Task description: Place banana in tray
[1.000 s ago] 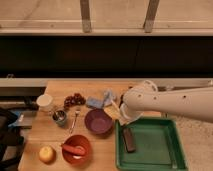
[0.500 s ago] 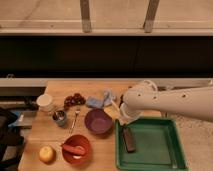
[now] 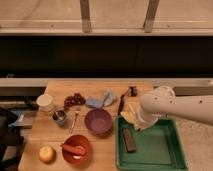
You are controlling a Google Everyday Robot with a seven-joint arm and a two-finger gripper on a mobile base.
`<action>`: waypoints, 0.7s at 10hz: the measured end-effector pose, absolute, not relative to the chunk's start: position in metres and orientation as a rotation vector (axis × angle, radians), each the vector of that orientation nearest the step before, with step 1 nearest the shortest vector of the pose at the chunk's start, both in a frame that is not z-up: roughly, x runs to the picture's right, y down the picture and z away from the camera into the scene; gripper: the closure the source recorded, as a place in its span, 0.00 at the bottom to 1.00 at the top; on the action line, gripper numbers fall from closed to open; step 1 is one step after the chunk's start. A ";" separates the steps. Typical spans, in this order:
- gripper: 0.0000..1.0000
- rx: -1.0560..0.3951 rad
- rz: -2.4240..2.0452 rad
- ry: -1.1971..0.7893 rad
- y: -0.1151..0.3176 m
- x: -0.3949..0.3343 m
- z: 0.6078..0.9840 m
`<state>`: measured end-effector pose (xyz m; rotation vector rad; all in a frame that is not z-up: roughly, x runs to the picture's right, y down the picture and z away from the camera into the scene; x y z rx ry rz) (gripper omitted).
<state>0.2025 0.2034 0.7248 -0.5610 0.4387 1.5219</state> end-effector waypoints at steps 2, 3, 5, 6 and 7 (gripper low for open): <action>0.85 -0.551 1.604 0.546 0.228 0.247 0.725; 0.75 -0.550 1.636 0.598 0.239 0.264 0.727; 0.53 -0.546 1.726 0.703 0.261 0.296 0.732; 0.45 -0.549 1.745 0.718 0.264 0.301 0.732; 0.37 -0.555 1.757 0.717 0.266 0.305 0.730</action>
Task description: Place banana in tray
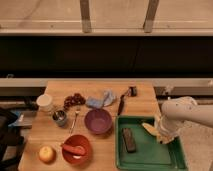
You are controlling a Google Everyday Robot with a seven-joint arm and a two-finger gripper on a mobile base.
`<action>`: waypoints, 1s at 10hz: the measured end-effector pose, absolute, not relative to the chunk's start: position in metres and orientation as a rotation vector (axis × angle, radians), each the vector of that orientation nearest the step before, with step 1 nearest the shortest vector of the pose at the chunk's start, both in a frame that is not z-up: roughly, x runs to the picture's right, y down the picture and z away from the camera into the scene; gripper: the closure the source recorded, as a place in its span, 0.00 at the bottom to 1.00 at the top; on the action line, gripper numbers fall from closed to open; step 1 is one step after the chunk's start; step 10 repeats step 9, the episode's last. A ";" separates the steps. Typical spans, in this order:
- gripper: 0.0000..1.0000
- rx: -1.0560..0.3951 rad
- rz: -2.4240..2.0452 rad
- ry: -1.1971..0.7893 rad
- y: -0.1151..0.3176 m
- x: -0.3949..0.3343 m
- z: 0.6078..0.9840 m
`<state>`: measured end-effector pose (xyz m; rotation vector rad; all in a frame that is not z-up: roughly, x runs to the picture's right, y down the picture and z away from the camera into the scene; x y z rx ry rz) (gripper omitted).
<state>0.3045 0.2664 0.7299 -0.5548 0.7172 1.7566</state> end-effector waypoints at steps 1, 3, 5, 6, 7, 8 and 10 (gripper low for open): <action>0.35 -0.555 1.757 0.717 0.267 0.305 0.730; 0.35 -0.556 1.754 0.716 0.266 0.304 0.730; 0.35 -0.557 1.754 0.716 0.266 0.304 0.730; 0.35 -0.557 1.753 0.716 0.266 0.303 0.730; 0.35 -0.557 1.753 0.716 0.266 0.304 0.730; 0.35 -0.557 1.753 0.715 0.266 0.303 0.730; 0.35 -0.557 1.753 0.715 0.266 0.303 0.730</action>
